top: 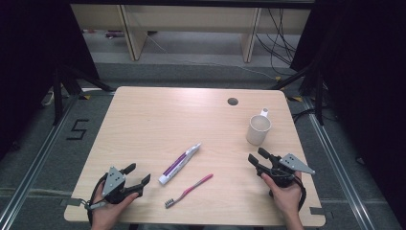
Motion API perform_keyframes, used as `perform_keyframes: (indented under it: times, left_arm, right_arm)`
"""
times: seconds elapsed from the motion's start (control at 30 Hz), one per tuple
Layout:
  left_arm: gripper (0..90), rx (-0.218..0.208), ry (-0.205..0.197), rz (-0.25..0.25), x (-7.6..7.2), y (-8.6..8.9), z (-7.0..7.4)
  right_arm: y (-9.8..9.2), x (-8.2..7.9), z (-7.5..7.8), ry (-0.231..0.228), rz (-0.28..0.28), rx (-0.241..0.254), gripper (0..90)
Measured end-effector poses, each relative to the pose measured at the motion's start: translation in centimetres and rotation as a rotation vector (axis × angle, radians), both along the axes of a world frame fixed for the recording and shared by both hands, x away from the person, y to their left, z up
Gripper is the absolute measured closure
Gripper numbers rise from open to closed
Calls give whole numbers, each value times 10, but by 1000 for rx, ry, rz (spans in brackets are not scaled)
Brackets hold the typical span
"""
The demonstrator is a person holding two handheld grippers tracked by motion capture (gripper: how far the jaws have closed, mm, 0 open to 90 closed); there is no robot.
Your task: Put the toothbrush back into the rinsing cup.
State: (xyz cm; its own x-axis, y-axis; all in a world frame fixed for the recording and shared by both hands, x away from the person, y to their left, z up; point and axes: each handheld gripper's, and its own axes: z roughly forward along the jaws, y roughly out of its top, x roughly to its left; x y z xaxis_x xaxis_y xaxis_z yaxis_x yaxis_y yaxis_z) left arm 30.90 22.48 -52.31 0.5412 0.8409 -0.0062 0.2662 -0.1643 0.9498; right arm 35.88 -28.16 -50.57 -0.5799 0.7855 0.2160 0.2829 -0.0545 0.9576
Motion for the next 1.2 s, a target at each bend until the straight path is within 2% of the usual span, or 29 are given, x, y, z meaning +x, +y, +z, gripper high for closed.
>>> perform_keyframes:
  times: [0.03,0.07,0.1,0.13,0.17,0.2,0.23,0.27,0.37,0.4,0.5,0.53,0.57,0.67,0.7,0.73,0.77,0.8,0.83,0.87,0.97,1.0,1.1,1.13,1.17,1.2]
  left_arm:
    - [293,5,5,0,0,0,0]
    - [307,1,3,2,1,-1,0]
    - [307,4,12,4,2,-1,0]
    - [307,3,20,13,2,-1,0]
    - [308,10,31,16,2,0,1]
    - [309,-1,30,21,3,1,0]
    - [309,-1,30,21,3,1,0]
    - [310,-7,30,25,2,2,0]
    - [310,-21,34,26,1,3,0]
    - [312,-25,29,25,1,4,0]
    - [319,-25,23,20,1,4,0]
    - [319,-24,26,19,0,4,0]
    - [319,-25,33,21,-1,4,1]
    - [340,-31,33,15,-3,3,5]
    - [349,-31,25,13,-4,3,9]
    - [349,-25,33,8,-5,2,14]
    - [360,-14,38,-7,-6,0,19]
    - [372,-2,43,-20,-6,-1,24]
    - [372,4,48,-26,-6,-3,27]
    - [384,40,68,-41,-7,-7,35]
    - [405,63,87,-54,-6,-13,43]
    - [416,86,102,-70,-7,-17,49]
    - [436,119,136,-117,-8,-30,61]
    - [441,165,160,-153,-7,-36,66]
    - [441,188,171,-166,-7,-39,68]
    - [459,233,191,-193,-5,-45,72]
  right_arm:
    - [-1,2,0,-24,1,-30,454]
    - [1,0,0,-4,-11,-37,472]
    - [1,0,0,-4,-11,-37,472]
    - [-1,2,0,-33,-9,-70,476]
    - [-1,1,-1,-37,-14,-73,475]
    - [-1,-1,-3,-17,-28,-76,460]
    - [-1,-1,-3,-17,-28,-76,460]
    - [1,1,-5,-36,-27,-68,444]
    - [4,0,-5,-24,-38,-52,452]
    - [5,2,-4,-42,-14,-62,457]
    - [10,2,-3,-32,0,-56,462]
    - [11,3,0,-47,-11,-85,461]
    - [11,3,0,-47,-11,-85,461]
    - [13,1,2,-55,-3,-92,453]
    - [13,0,2,-33,-7,-86,454]
    - [13,0,2,-33,-7,-86,454]
    - [12,0,1,-37,-10,-93,455]
    - [11,1,1,-16,-7,-80,459]
    - [11,1,1,-16,-7,-80,459]
    - [11,1,2,-17,-12,-87,465]
    - [11,1,1,-20,-10,-91,465]
    - [11,1,2,-9,-7,-87,465]
    - [11,1,1,-16,-14,-96,464]
    - [11,2,1,-4,-11,-90,463]
    - [11,2,1,-4,-11,-90,463]
    - [12,2,1,-12,0,-81,463]
